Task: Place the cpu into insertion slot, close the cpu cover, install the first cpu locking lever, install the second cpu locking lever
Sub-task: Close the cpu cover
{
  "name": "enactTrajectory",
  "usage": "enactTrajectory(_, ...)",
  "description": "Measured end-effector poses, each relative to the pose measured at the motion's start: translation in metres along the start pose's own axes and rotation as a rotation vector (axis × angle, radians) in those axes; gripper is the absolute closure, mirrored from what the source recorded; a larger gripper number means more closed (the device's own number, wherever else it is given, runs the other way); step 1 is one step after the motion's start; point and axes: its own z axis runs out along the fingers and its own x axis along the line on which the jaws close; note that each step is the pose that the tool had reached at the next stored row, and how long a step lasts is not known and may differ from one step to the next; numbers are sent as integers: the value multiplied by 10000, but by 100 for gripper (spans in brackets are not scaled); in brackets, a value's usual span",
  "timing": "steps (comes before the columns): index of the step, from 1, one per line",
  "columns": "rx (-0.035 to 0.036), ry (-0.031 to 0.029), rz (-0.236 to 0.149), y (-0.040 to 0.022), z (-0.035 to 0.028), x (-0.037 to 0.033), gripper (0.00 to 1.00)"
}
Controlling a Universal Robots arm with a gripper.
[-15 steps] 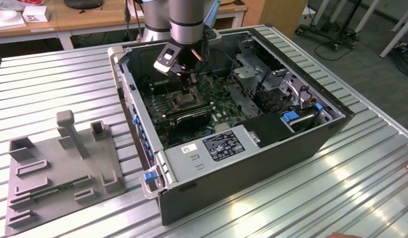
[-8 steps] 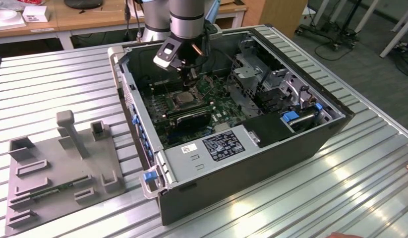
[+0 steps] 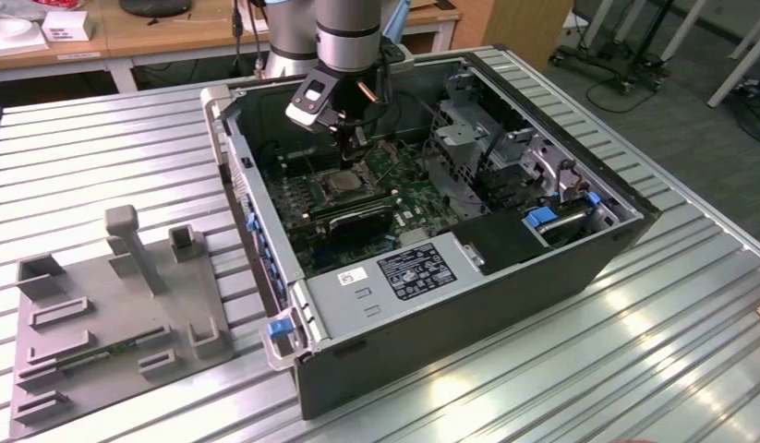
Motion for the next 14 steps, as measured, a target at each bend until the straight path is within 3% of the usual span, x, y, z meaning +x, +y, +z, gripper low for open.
enactTrajectory(9, -1, 1, -43, 0, 0, 0, 90)
enactTrajectory(14, -9, 39, -861, 0, 1, 0, 90)
